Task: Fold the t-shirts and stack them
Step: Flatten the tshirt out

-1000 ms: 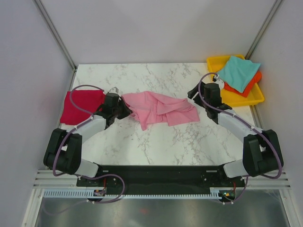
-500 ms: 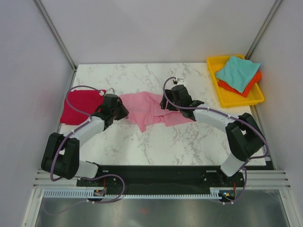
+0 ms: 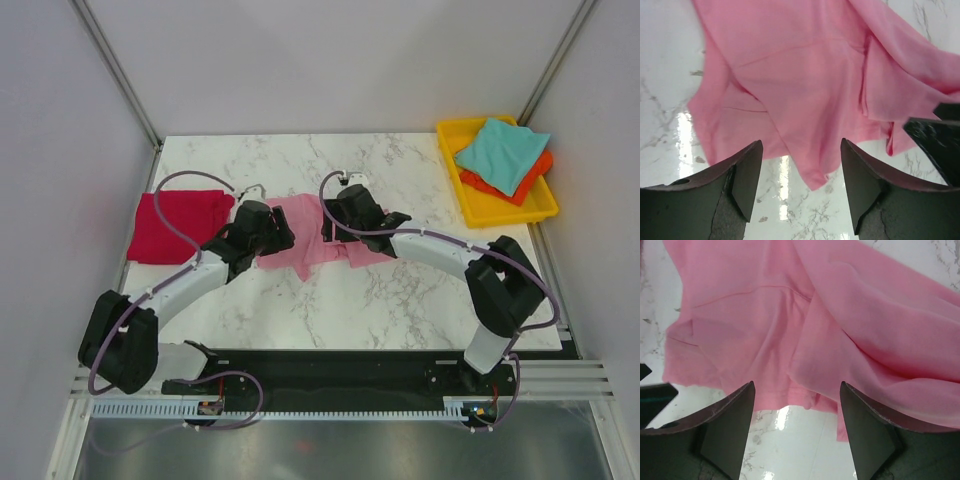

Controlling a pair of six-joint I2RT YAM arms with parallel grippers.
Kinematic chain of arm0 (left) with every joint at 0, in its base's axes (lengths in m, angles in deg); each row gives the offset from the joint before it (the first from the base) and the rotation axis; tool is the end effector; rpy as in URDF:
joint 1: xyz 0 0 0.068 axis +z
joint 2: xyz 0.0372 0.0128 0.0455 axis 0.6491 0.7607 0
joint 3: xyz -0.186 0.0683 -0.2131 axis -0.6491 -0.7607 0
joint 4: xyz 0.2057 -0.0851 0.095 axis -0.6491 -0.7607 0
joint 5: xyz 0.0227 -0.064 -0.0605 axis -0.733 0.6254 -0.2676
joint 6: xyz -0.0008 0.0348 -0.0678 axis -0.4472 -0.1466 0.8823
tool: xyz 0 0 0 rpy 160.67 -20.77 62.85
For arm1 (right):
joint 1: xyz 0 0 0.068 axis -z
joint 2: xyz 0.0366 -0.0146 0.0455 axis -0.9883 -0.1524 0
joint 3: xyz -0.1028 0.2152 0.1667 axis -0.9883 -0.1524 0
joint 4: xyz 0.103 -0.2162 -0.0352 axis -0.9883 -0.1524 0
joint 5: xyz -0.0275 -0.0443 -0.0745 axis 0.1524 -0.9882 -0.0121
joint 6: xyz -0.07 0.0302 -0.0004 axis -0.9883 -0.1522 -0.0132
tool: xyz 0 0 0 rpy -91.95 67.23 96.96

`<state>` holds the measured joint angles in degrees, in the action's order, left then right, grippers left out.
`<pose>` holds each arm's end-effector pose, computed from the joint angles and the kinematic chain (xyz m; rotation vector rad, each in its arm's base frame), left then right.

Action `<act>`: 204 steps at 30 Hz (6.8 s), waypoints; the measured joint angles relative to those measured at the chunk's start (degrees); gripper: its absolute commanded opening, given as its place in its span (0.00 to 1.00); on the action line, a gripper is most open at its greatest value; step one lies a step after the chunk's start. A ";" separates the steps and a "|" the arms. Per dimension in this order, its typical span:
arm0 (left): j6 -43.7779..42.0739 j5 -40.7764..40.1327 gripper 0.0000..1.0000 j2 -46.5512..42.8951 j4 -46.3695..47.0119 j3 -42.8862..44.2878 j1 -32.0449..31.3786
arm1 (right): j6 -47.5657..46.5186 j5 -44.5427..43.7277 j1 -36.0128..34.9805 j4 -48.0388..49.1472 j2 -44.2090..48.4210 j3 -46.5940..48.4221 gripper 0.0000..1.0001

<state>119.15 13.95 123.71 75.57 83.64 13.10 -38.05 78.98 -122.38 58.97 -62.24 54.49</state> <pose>0.2501 -0.1173 0.2362 -0.2551 2.2562 -0.4008 0.3011 0.2479 0.2399 -0.1279 2.2846 0.4596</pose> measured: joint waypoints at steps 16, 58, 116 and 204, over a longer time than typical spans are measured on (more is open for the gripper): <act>-5.70 1.03 0.54 18.29 -4.85 11.43 -10.91 | -1.73 -3.69 1.92 -4.90 -8.68 4.11 0.50; -5.20 1.84 0.02 4.11 -6.34 7.58 -2.16 | -10.45 -0.26 -0.83 -1.97 -9.79 4.92 0.61; 5.20 14.84 0.02 6.05 -25.97 51.78 18.43 | 11.80 -10.47 37.48 2.01 37.00 -25.07 0.80; 6.56 21.79 0.20 32.83 -23.71 76.85 23.82 | 11.13 -12.81 30.97 -6.54 28.89 -6.49 0.39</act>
<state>125.70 35.75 156.54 51.86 160.49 36.92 -26.92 66.17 -91.41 52.44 -33.34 48.00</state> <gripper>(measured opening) 0.036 0.031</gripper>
